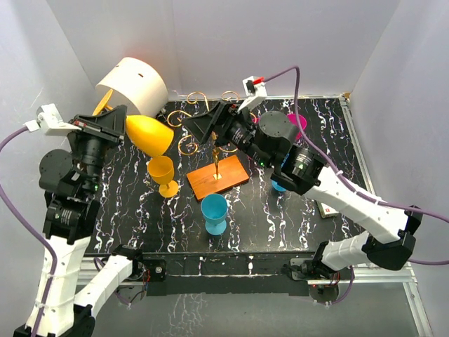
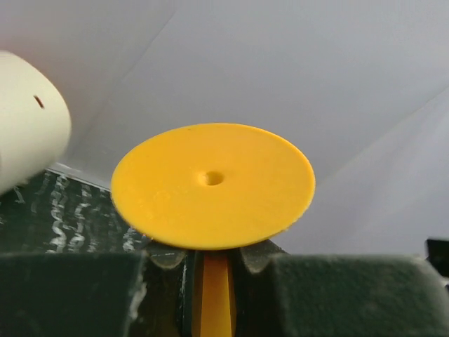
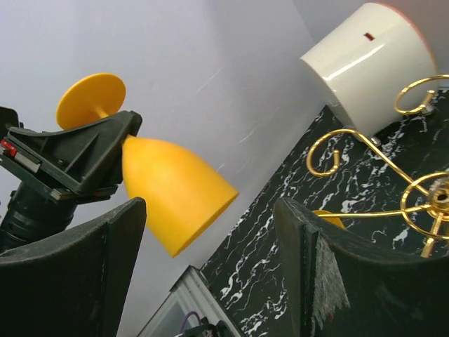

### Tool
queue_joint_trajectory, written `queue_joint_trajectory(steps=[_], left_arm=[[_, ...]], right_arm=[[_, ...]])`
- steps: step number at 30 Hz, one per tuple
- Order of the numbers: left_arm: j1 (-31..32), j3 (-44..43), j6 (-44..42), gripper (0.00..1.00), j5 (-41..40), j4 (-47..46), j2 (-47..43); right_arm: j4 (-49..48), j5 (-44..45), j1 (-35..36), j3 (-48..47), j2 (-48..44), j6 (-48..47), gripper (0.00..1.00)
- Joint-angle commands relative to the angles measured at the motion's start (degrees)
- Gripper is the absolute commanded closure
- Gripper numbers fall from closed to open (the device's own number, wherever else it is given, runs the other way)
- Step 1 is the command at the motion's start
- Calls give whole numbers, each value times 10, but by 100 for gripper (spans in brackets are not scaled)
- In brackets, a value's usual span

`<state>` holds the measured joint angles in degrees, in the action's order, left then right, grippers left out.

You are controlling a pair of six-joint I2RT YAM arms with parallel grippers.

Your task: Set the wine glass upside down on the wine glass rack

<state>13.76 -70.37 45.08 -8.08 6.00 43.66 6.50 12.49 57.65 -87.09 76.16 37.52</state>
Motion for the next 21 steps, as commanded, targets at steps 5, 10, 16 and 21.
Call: queue_joint_trajectory(steps=[5,10,16,21], left_arm=[[0,3,-328,100,128,45,-28],[1,49,-415,100,204,47,-39],[1,91,-462,100,266,48,-48],[1,115,-469,100,280,35,-63]], right_arm=[[34,-167,2,-81,47,19,30],[-40,-242,2,-73,74,86,30],[2,-202,2,-104,120,239,32],[11,-184,2,-111,139,299,35]])
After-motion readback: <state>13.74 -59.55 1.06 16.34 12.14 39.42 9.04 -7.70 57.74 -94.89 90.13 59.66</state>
